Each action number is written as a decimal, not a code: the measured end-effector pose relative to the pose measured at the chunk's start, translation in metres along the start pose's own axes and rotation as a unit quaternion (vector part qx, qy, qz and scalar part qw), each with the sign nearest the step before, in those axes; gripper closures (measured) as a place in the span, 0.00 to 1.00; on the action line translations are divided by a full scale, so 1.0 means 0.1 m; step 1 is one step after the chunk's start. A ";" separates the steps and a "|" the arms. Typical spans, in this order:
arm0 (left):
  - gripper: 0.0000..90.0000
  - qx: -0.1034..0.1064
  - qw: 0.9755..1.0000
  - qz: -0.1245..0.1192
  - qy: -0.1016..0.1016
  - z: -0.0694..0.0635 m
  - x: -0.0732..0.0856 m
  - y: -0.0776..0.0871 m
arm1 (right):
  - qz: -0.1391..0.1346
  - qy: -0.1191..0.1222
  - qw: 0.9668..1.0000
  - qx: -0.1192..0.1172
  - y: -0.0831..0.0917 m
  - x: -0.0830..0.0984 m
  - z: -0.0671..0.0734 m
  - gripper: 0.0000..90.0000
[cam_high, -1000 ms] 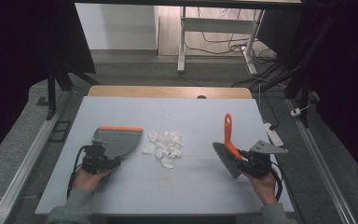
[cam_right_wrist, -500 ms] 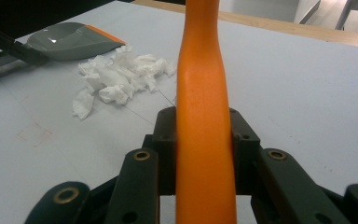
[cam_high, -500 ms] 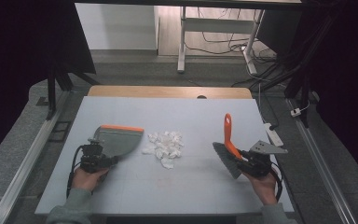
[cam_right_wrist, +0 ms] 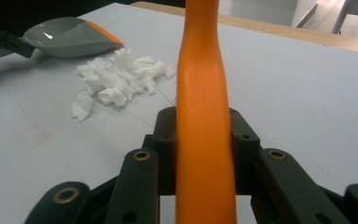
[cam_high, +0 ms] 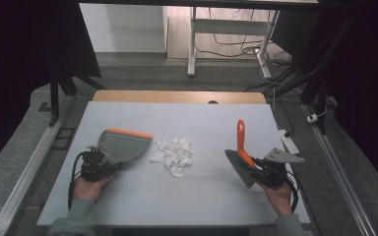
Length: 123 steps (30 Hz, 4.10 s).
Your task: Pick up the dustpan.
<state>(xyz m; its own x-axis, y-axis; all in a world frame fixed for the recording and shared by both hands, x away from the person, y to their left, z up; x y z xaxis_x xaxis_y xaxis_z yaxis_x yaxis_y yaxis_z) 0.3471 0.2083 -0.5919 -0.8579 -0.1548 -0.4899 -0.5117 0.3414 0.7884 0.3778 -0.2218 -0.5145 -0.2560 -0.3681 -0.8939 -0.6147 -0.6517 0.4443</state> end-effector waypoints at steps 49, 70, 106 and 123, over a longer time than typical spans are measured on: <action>0.68 0.109 0.981 -0.060 -0.151 -0.32 -0.03 0.48 | -0.015 -0.005 1.000 0.003 0.03 -0.04 -0.02 0.78; 0.68 0.117 0.971 -0.027 -0.205 -0.29 0.18 0.53 | -0.017 -0.005 1.000 -0.001 0.02 -0.05 0.01 0.78; 0.68 0.145 0.957 0.041 -0.249 0.05 0.72 0.76 | -0.011 0.002 1.000 -0.003 -0.01 -0.04 0.04 0.78; 0.68 0.130 0.947 0.089 -0.279 0.02 0.81 0.65 | -0.015 0.001 1.000 -0.004 -0.02 -0.07 0.05 0.78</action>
<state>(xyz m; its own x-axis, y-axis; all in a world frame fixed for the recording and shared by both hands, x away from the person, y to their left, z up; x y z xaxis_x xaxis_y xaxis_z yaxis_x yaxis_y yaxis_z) 0.2441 0.2199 -0.5813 -0.7353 0.4154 -0.5355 -0.2704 0.5448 0.7938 0.3770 -0.2151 -0.5092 -0.2367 -0.3502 -0.9063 -0.6164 -0.6669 0.4187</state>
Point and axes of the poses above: each handheld gripper's, and its own axes: y roughly backward along the jaws, x roughly out of its underside, z roughly to its left, the point moved 10 cm from there along -y, roughly forward along the jaws, and after that the axes turned 8 degrees about y, right-handed, at the moved point
